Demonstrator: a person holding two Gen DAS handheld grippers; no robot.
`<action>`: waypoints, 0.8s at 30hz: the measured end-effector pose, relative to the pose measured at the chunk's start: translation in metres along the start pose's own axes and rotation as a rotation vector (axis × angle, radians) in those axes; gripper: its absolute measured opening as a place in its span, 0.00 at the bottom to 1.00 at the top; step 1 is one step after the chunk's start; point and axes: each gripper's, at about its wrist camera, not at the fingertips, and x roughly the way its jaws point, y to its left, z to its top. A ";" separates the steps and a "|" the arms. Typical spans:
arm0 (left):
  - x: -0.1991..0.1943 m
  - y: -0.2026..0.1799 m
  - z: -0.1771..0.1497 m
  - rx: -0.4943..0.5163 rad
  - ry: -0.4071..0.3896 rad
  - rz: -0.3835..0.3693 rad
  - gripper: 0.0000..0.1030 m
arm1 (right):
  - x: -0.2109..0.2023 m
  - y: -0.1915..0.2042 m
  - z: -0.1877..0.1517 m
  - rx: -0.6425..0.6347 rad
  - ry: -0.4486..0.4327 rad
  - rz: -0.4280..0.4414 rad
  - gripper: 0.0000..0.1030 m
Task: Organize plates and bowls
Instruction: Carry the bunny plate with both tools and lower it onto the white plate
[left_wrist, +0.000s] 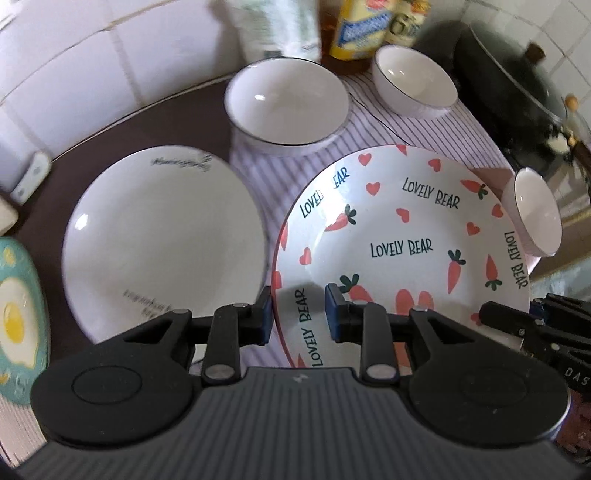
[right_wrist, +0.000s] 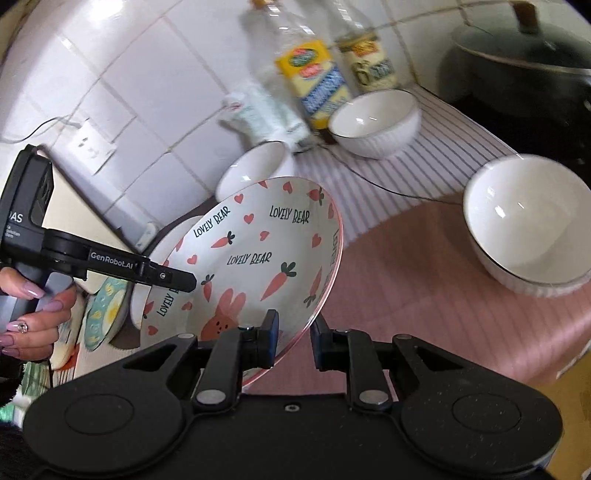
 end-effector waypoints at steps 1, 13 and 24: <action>-0.007 0.006 -0.004 -0.021 -0.007 0.000 0.25 | -0.001 0.006 0.002 -0.018 0.000 0.010 0.22; -0.065 0.071 -0.058 -0.276 -0.111 0.070 0.26 | 0.014 0.069 0.030 -0.199 0.049 0.171 0.22; -0.058 0.125 -0.077 -0.436 -0.105 0.076 0.26 | 0.060 0.110 0.051 -0.287 0.169 0.245 0.22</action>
